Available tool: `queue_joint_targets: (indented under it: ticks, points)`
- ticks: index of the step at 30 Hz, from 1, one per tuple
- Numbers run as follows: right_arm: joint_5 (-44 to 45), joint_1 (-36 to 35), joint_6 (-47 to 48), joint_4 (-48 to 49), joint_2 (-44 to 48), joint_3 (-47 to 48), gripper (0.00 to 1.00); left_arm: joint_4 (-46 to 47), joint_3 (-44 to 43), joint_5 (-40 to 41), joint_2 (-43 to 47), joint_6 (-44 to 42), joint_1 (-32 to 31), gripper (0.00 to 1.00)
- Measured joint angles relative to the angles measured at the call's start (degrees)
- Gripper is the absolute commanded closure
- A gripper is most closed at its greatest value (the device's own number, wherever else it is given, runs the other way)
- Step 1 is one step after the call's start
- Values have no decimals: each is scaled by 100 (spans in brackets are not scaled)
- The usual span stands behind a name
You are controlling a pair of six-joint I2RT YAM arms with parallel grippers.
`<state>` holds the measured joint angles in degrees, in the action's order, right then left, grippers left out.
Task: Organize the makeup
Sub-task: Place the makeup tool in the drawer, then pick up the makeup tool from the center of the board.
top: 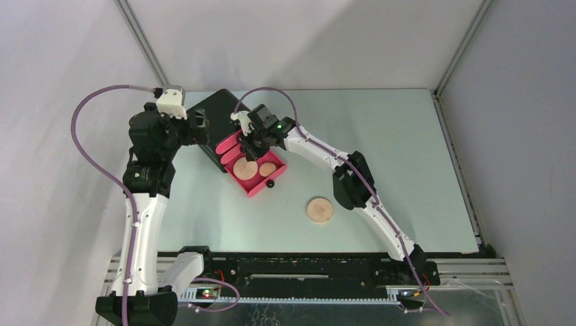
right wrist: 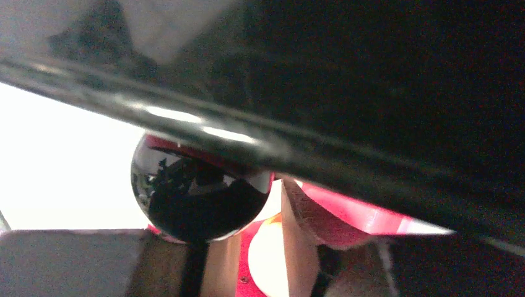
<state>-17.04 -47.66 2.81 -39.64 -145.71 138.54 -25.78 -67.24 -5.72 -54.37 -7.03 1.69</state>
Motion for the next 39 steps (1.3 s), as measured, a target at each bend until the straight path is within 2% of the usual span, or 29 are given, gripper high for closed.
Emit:
queue_joint_targets:
  ticks: [2,12,16,21,28,33,39]
  points:
    - [-4,4,-17,2,0,2,55,0,0,-2,0,0,4,0]
    - [-39,81,-20,-17,90,-131,49,2,0,-46,0,0,15,0]
    - [-127,125,-2,-81,518,-608,36,2,0,-46,2,0,20,0]
    - [-157,201,234,-79,1676,-1762,26,4,0,-50,2,-2,20,0]
    - [-256,562,1141,-168,3392,-3506,19,96,81,-122,7,-48,22,0]
    - [-251,831,1792,-348,3794,-4721,19,31,136,-378,0,-260,26,0]
    - [-260,951,2417,-778,3825,-6050,19,28,136,-625,-33,-409,31,0]
